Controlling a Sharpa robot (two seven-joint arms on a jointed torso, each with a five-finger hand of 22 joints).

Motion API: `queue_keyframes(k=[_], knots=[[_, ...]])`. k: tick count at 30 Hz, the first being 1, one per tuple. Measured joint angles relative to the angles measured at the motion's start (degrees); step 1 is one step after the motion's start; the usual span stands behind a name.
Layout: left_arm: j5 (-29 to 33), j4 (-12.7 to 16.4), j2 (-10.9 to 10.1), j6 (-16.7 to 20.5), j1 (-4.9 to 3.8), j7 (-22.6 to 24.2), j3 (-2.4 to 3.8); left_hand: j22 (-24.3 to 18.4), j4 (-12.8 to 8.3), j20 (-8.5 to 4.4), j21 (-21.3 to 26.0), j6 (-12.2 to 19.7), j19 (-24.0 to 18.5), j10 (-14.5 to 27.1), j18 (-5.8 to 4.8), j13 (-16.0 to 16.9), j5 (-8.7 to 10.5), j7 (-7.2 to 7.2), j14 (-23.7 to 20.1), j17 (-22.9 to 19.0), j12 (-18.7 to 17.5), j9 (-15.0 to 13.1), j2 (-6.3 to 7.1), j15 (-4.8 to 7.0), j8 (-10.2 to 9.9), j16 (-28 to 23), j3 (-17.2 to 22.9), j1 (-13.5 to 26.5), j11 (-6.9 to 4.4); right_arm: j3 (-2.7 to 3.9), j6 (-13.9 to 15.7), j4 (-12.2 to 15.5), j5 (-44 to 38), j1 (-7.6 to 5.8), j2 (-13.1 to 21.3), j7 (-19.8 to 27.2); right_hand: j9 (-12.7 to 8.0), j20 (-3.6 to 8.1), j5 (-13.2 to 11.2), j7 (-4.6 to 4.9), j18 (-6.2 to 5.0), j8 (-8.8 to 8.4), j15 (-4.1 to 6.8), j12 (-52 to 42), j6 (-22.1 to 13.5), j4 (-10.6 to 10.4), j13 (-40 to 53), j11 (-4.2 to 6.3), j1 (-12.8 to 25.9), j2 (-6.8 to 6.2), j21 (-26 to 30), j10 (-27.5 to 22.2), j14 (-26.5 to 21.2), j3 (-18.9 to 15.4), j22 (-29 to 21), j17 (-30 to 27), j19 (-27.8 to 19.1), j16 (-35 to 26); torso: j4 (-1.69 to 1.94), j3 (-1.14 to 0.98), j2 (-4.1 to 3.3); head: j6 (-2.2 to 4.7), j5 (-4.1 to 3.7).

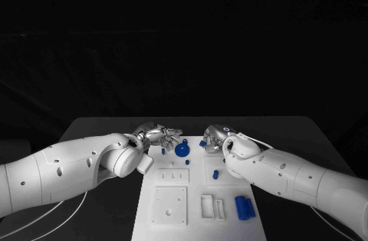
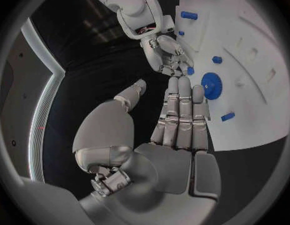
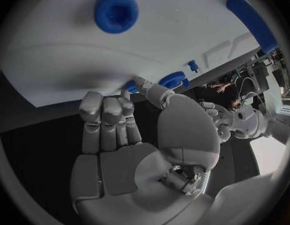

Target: Assemble the parts on the task board

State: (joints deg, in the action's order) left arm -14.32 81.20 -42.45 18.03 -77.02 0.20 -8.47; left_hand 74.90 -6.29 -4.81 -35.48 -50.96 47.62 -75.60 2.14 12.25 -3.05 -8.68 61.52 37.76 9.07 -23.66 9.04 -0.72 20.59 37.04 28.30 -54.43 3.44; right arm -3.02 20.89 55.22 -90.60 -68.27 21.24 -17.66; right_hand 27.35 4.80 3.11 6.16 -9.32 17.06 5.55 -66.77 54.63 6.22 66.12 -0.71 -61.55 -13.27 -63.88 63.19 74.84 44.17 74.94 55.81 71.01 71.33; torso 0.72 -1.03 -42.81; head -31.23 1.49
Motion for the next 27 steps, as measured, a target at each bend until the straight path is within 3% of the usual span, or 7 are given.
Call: queue_keyframes(k=[12,22,27], knots=[[0.0,-0.1,0.0,0.0,0.00,0.1,0.00,0.0,0.0,0.00,0.0,0.0,0.0,0.0,-0.01,0.0,0.00,0.00,0.0,0.0,0.0,0.0,0.00,0.00,0.0,0.0,0.0,0.0,0.00,-0.39,0.5,0.6,-0.3,0.09,0.8,2.2,0.5,-0.01,0.0,-2.01,-0.12,1.70,0.97,0.0,2.6,1.5,-0.2,1.25,0.4,1.61,-0.3,0.4,0.1,-0.2,0.0,0.1,0.0,0.0,-0.03,0.01,0.05,-0.19,0.02],[0.0,-0.2,-0.2,0.0,0.00,0.1,0.00,0.0,0.0,0.00,0.0,0.0,0.0,0.0,-0.02,0.0,0.00,0.00,0.0,0.0,0.0,0.0,0.00,0.00,0.0,0.0,0.0,0.0,0.00,-0.45,2.1,4.5,0.3,0.26,3.8,4.3,0.9,-0.19,0.0,-2.23,-0.51,1.98,1.32,-0.7,3.4,1.5,0.2,1.96,0.9,2.06,-0.3,1.1,0.3,-0.2,0.0,0.2,0.2,0.0,-0.13,-0.05,0.08,-0.07,0.08],[0.0,-0.3,-0.3,0.0,0.00,0.3,0.00,0.0,0.0,0.00,0.0,0.0,0.0,0.0,-0.02,0.0,0.00,0.00,0.0,0.0,0.0,0.0,0.00,0.00,0.0,0.0,0.0,0.0,0.00,0.25,2.8,7.5,1.3,0.24,5.7,5.3,0.9,-0.08,0.0,-2.19,-0.58,1.98,1.31,-0.7,3.5,1.5,0.2,1.96,0.9,2.10,-0.3,1.1,0.3,-0.2,0.0,0.2,0.3,0.0,-0.14,-0.09,0.09,0.04,0.08]])
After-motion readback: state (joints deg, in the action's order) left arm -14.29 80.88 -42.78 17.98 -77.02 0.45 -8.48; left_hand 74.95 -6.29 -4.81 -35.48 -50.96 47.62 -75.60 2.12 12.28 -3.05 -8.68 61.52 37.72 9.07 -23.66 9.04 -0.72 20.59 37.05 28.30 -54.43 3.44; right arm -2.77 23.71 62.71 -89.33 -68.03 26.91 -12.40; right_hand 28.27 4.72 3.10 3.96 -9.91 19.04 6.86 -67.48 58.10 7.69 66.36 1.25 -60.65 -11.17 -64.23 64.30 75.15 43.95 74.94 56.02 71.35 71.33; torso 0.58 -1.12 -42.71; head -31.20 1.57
